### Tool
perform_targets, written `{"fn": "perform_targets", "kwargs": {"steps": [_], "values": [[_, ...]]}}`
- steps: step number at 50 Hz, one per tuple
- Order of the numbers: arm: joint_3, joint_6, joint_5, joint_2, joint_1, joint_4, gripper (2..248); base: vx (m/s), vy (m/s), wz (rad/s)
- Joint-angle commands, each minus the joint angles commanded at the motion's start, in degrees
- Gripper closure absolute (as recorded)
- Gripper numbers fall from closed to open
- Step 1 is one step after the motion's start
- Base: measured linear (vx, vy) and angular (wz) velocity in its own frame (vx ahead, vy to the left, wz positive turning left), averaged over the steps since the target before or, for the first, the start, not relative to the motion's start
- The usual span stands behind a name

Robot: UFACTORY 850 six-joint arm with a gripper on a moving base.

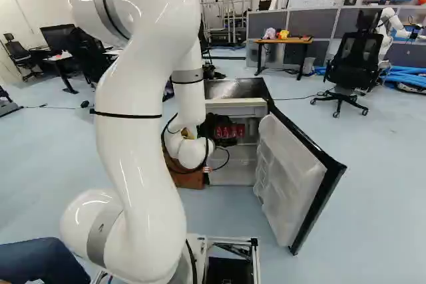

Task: Grab a drink from the fridge

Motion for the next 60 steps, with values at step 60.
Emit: {"fn": "perform_targets", "kwargs": {"steps": [60], "values": [[-14.2,0.0,1.3,-17.0,-1.1,-4.2,3,0.0,0.0,0.0]]}}
